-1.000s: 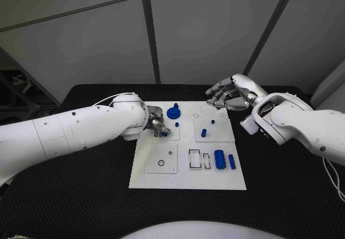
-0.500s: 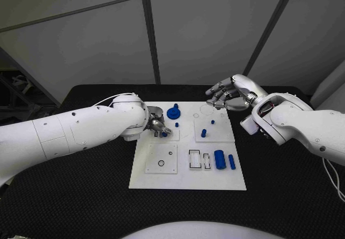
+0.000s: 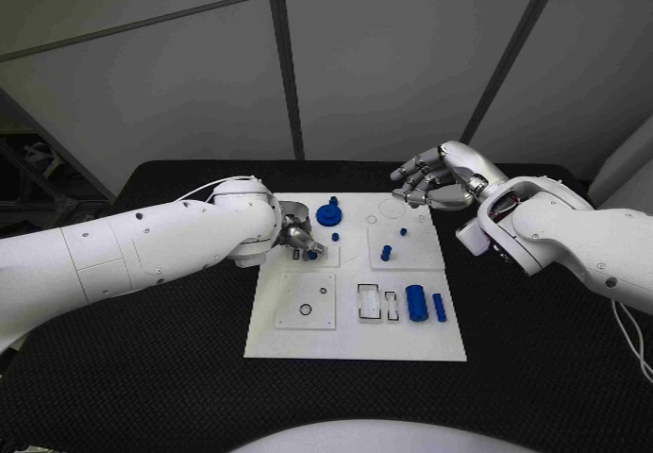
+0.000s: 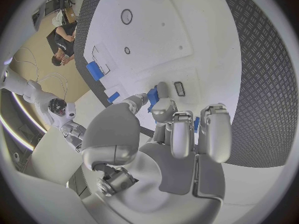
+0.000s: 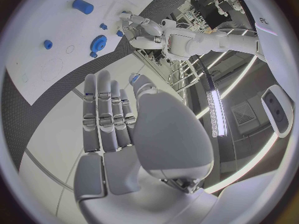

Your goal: Assemble the parts on the task board

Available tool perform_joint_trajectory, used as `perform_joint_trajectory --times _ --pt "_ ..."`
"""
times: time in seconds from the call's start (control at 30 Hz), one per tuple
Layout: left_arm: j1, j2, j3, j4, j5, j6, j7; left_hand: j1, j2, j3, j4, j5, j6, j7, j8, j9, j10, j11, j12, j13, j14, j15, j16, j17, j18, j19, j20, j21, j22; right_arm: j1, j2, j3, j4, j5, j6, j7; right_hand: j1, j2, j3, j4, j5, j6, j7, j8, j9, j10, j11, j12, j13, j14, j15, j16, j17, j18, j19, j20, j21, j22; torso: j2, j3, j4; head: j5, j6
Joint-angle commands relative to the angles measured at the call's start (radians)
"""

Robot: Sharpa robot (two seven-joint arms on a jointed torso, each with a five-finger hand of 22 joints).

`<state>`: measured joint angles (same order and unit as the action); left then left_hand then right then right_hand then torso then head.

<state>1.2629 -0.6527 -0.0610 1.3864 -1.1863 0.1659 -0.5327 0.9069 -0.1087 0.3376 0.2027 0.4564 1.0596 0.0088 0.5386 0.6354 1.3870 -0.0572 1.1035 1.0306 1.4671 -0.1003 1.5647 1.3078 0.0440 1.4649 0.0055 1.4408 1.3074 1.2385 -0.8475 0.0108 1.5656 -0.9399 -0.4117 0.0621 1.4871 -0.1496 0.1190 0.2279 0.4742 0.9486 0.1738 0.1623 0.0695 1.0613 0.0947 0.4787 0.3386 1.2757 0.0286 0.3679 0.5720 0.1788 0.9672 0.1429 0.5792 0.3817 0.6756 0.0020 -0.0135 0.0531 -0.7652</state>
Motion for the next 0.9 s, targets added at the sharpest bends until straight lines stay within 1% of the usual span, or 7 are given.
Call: perform_joint_trajectory --times 0.03,0.13,0.53,0.9 --pt "0.002 0.0 0.001 0.005 0.003 -0.002 -0.005 0.0 0.008 -0.004 0.0 -0.001 0.007 -0.001 -0.005 -0.001 0.009 -0.001 0.003 0.001 0.104 -0.008 0.006 0.263 0.0 0.022 -0.002 0.005 0.067 0.002 0.001 0.001 -0.001 0.002 -0.004 0.006 0.004 -0.005 0.002 0.005 0.004 0.0 0.004 -0.003 -0.001 0.003 0.002 -0.003 -0.001 0.007 0.003 -0.004 0.002 0.002 0.006 0.001 -0.006 -0.001 0.001 -0.0001 -0.0002 -0.001 -0.002" --pt "0.002 -0.001 0.003 0.007 0.003 -0.002 -0.005 0.0 0.008 -0.004 0.0 -0.001 0.007 -0.001 -0.005 -0.001 0.009 -0.001 0.003 0.001 0.104 -0.008 0.006 0.263 0.0 0.022 -0.002 0.005 0.067 0.002 0.002 0.001 -0.002 0.002 -0.004 0.006 0.003 -0.006 0.002 0.006 0.004 -0.001 0.004 -0.003 -0.001 0.003 0.002 -0.003 -0.001 0.006 0.003 -0.004 0.002 0.002 0.006 0.001 -0.007 -0.001 0.0 0.0 0.0 0.0 -0.003" --pt "0.004 -0.007 0.008 0.016 0.003 0.0 -0.006 0.002 0.01 -0.008 0.002 0.0 0.009 -0.002 -0.005 -0.001 0.01 -0.001 0.004 0.002 0.104 -0.009 0.006 0.263 0.0 0.022 -0.002 0.005 0.067 0.002 0.004 0.001 -0.009 0.002 -0.004 0.006 0.003 -0.006 0.002 0.006 0.004 -0.001 0.004 -0.003 -0.001 0.003 0.002 -0.003 -0.001 0.006 0.003 -0.004 0.002 0.002 0.006 0.001 -0.007 -0.001 0.0 -0.0001 -0.0008 0.001 -0.003" --pt "0.005 -0.013 0.011 0.015 0.003 0.011 -0.006 0.004 0.012 -0.01 0.002 0.0 0.009 -0.002 -0.005 -0.001 0.01 -0.002 0.004 0.001 0.104 -0.009 0.006 0.263 0.001 0.022 -0.002 0.004 0.066 0.002 0.004 0.001 -0.011 0.003 -0.003 0.007 0.003 -0.006 0.002 0.006 0.004 -0.001 0.004 -0.003 -0.001 0.003 0.002 -0.003 -0.001 0.006 0.003 -0.004 0.002 0.002 0.006 0.001 -0.007 -0.001 0.0 0.0 -0.0005 0.002 -0.003"
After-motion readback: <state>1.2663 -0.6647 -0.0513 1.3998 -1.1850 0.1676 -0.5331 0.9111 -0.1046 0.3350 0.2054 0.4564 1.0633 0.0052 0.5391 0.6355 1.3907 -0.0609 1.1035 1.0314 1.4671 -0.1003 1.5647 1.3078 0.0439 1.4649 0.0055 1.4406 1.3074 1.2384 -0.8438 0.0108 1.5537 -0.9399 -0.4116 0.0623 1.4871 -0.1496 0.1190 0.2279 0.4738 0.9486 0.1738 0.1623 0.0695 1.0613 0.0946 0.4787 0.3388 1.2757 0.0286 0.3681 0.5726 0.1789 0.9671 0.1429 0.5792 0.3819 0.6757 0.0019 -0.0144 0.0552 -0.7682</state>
